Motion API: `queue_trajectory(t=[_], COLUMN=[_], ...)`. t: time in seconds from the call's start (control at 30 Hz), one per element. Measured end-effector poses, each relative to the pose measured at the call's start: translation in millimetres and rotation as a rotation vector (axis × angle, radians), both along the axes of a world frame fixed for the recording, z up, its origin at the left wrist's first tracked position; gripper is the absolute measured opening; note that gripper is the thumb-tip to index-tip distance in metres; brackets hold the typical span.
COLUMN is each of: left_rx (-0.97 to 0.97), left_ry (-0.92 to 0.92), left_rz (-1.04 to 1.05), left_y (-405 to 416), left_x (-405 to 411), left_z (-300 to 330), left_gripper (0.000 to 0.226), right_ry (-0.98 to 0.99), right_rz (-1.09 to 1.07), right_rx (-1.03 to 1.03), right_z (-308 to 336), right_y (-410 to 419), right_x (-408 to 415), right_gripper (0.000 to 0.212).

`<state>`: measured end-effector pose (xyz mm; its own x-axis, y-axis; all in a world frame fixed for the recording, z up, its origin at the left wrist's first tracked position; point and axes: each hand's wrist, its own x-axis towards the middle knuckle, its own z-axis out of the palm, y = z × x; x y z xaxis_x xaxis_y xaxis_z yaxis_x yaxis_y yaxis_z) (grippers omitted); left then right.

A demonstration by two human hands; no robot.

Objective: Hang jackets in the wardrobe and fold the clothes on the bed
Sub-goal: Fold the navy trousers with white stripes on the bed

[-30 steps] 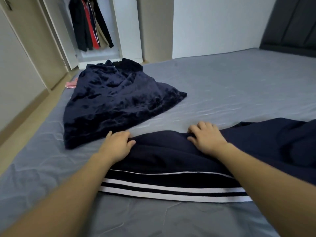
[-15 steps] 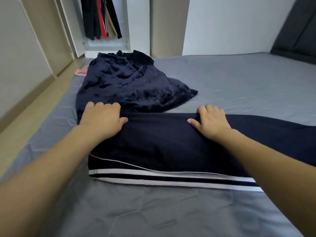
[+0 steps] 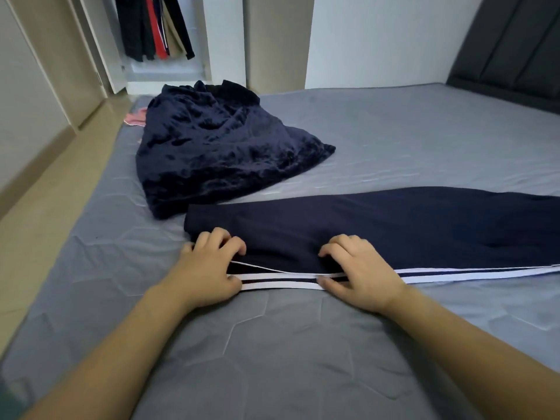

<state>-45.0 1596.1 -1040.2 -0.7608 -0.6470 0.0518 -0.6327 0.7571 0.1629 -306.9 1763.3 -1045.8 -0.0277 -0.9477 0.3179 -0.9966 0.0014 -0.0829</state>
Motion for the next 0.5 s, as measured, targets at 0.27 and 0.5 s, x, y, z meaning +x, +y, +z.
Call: queue_trajectory(t=[0.27,0.5], left_rx=[-0.431,-0.41], left_ry=[0.216,0.113], left_rz=[-0.013,-0.17], left_y=[-14,12], left_x=[26,-1], left_z=[10,-4], left_gripper=[0.009,0.019], right_ry=[0.228,0.146], right_rz=[0.056,0.014], right_rx=[-0.087,-0.102], right_z=[9,14], right_y=[-2,-4], right_x=[-3,-1], right_gripper=[0.032,0.016])
